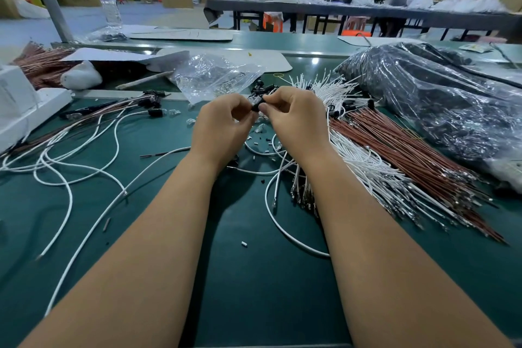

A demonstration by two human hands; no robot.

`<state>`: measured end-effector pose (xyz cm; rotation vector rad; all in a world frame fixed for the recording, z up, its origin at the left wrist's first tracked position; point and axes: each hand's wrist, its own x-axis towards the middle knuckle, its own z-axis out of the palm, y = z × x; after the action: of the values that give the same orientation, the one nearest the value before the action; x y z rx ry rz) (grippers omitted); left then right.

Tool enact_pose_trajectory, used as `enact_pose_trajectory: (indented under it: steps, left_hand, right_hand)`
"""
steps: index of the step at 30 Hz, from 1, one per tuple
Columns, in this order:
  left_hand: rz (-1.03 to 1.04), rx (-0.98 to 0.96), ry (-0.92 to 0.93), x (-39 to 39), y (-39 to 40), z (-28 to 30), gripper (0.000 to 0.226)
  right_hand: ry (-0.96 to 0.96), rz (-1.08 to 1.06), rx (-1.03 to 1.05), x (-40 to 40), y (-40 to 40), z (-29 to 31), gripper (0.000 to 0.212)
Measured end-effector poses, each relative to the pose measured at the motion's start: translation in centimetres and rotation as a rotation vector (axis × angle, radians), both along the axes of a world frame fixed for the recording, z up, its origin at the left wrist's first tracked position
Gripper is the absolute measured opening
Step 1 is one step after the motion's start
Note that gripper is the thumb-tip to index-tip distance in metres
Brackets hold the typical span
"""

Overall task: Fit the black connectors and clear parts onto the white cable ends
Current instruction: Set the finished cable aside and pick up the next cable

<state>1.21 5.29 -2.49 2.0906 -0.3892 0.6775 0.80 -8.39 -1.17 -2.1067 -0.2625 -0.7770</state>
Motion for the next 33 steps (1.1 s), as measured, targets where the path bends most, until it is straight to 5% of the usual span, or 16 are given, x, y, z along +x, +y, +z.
enact_pose_trajectory:
  steps: [33]
  left_hand:
    - [0.056, 0.030, 0.167, 0.43, 0.46, -0.42, 0.006]
  right_hand:
    - [0.153, 0.098, -0.023, 0.05, 0.96, 0.45, 0.009]
